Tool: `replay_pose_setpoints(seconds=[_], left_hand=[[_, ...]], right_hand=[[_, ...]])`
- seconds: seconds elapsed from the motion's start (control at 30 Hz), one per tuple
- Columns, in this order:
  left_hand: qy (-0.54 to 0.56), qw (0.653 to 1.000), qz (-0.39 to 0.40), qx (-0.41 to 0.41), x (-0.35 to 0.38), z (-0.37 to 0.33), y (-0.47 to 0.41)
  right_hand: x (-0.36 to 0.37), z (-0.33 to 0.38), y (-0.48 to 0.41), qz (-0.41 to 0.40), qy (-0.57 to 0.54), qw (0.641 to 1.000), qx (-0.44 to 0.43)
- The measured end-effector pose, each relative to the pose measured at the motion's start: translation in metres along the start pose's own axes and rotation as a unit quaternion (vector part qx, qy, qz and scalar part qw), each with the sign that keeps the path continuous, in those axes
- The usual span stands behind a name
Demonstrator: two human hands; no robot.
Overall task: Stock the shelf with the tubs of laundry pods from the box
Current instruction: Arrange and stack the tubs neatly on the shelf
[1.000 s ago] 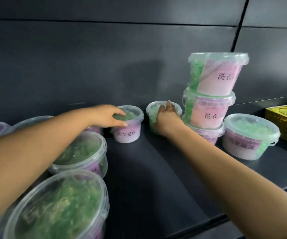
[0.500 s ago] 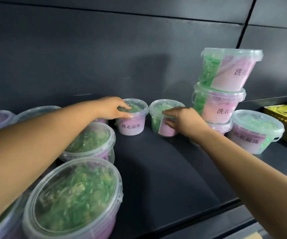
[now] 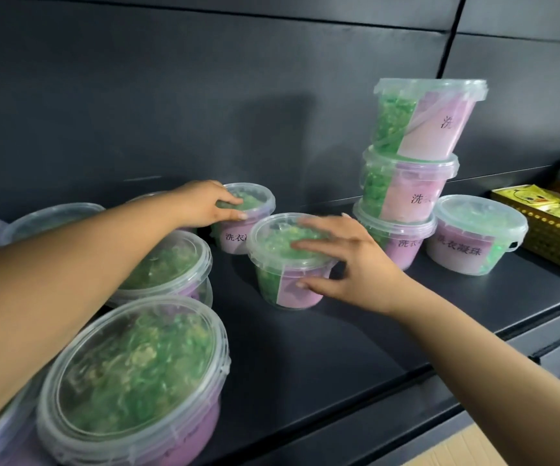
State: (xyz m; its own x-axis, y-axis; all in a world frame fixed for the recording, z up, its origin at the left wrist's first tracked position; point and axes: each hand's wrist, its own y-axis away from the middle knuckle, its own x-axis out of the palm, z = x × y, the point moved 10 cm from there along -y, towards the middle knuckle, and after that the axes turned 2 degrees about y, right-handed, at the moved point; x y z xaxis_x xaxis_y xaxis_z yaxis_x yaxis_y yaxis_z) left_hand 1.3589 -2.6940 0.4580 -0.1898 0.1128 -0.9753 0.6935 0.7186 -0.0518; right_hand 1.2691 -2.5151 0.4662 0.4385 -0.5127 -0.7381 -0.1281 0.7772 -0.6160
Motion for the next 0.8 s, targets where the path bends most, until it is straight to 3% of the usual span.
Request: replay_pose_setpoints(seconds=[0.07,0.13,0.2,0.3,0.43,0.5,0.6,0.7,0.8], left_hand=[[-0.008,1.0,-0.005,0.003,-0.001,-0.004,0.002],[-0.006,1.0,-0.008,0.004,-0.003,-0.007,0.005],[-0.008,1.0,-0.002,0.002,-0.004,-0.008,0.007],[0.001,1.0,0.014,-0.003,-0.007,-0.014,0.011],[0.078,0.993,0.078,0.029,-0.026,-0.053,0.028],[0.072,0.985,0.149,0.046,-0.03,-0.078,0.044],[-0.037,0.974,0.219,0.046,-0.01,-0.095,0.06],[-0.124,0.965,0.227,0.032,0.014,-0.094,0.062],[-0.141,0.964,0.221,0.042,0.016,-0.091,0.06]], right_hand=[[0.005,-0.025,0.008,0.038,-0.106,0.984,0.139],[0.017,-0.039,0.017,0.067,-0.266,0.935,0.227],[0.025,-0.041,0.021,0.071,-0.345,0.901,0.252],[0.032,-0.04,0.021,0.068,-0.358,0.896,0.252],[0.053,-0.037,0.023,0.071,-0.466,0.836,0.282],[0.058,-0.032,0.022,0.082,-0.48,0.834,0.26],[0.059,-0.029,0.019,0.079,-0.49,0.83,0.253],[0.057,-0.033,0.02,0.069,-0.472,0.839,0.261],[0.043,-0.044,0.026,0.027,-0.396,0.872,0.288]])
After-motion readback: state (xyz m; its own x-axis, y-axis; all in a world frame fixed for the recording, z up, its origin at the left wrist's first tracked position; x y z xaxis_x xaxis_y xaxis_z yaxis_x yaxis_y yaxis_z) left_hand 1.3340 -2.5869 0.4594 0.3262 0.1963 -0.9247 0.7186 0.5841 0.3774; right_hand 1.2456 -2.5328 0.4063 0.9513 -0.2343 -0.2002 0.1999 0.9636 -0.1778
